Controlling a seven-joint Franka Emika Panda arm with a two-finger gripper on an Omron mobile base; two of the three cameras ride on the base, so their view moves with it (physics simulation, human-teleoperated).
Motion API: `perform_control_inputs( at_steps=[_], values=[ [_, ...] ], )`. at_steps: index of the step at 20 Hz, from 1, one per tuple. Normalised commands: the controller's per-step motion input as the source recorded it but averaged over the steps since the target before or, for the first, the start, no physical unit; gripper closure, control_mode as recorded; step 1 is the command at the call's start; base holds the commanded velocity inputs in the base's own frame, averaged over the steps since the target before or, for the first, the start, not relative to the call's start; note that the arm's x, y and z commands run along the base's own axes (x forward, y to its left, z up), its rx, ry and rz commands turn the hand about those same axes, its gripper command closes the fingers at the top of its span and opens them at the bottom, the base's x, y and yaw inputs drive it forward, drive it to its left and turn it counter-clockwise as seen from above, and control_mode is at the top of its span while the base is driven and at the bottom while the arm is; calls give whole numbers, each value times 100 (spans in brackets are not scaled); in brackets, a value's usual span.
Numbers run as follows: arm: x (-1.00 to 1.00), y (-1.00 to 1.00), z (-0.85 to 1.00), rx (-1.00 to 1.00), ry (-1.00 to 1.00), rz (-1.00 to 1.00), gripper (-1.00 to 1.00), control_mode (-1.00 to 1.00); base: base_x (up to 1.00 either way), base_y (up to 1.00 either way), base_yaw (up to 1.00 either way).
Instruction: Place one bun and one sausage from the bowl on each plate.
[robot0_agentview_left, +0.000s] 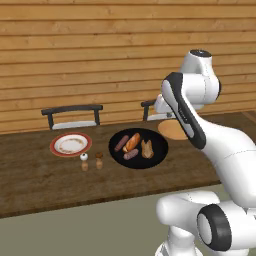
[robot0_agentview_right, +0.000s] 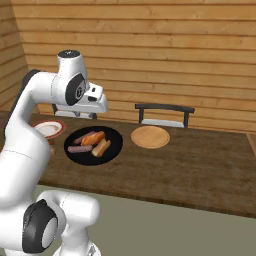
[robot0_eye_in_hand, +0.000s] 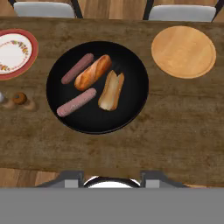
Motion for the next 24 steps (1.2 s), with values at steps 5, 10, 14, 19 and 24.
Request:
perform_control_inputs(
  at_steps=[5, 10, 14, 19, 24],
  values=[
    [78, 18, -62, 0, 4, -1, -100, -100, 0, 0, 0],
    [100, 2, -59, 0, 1, 0, -100, -100, 0, 0, 0],
    [44, -18, -52, 0, 12, -2, -100, -100, 0, 0, 0],
    [20, 2, -87, 3, 7, 0, -100, -100, 0, 0, 0],
    [2, 26, -54, 0, 0, 0, -100, -100, 0, 0, 0]
  ],
)
